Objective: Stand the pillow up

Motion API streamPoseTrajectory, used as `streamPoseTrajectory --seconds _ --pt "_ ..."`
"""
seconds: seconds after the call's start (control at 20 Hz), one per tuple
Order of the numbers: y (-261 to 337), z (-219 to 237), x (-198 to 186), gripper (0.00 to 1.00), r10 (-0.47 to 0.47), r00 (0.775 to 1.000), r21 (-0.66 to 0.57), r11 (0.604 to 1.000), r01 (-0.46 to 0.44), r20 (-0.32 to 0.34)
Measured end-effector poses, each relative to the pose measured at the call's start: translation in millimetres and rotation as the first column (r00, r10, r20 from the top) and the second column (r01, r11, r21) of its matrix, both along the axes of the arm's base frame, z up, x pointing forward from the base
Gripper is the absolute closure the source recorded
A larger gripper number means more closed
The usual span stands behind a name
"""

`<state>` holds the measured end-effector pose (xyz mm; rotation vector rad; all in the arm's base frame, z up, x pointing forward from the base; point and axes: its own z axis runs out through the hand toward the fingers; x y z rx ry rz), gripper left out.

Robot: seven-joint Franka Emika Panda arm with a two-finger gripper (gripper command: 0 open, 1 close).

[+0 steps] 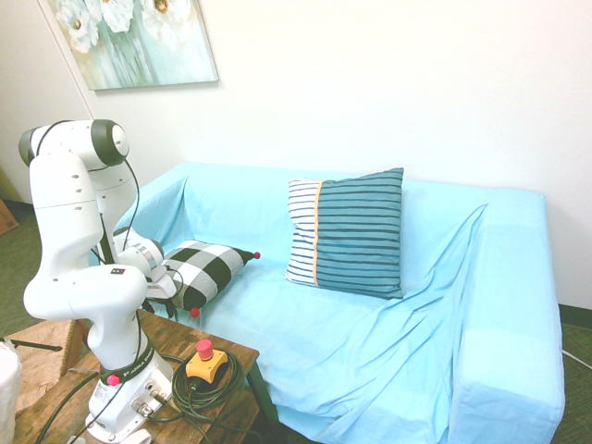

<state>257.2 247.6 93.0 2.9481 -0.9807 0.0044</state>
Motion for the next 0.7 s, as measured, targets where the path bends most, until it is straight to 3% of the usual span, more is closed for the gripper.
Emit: streamPoseTrajectory --seconds 0.3,0.7 --pt "11 -22 18 0.00 -0.028 1.000 0.042 0.999 0.028 0.000" --pt "20 15 61 0.00 -0.076 0.994 0.080 0.994 0.069 0.085"
